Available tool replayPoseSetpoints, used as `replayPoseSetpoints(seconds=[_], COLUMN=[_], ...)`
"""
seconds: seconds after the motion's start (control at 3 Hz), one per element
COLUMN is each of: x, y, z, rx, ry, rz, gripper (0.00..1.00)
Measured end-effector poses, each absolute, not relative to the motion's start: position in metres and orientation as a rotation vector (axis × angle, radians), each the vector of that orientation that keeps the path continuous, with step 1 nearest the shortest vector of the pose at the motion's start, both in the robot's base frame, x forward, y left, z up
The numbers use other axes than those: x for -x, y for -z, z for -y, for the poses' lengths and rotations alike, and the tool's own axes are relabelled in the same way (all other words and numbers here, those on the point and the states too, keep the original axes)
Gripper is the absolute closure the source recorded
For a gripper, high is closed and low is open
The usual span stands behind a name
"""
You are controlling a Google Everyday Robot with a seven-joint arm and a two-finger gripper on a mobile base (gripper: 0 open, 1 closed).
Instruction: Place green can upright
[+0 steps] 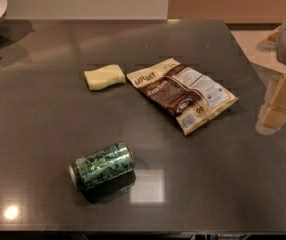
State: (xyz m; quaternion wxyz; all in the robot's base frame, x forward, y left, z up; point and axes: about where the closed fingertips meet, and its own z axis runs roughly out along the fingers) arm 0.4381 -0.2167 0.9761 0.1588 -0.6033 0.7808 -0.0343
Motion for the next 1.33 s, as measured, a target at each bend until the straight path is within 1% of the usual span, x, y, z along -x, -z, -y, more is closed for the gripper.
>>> replayPoseSetpoints(seconds=[0.33, 0.67, 1.33], x=[-0.438, -0.450, -0.459], y=[-0.976, -0.975, -0.957], z=[0.217, 0.193, 0.122], rx=[1.725, 1.799, 2.025], ry=[0.098, 0.073, -0.068], rz=[-2.232, -2.174, -1.957], gripper=[0.00, 0.00, 0.00])
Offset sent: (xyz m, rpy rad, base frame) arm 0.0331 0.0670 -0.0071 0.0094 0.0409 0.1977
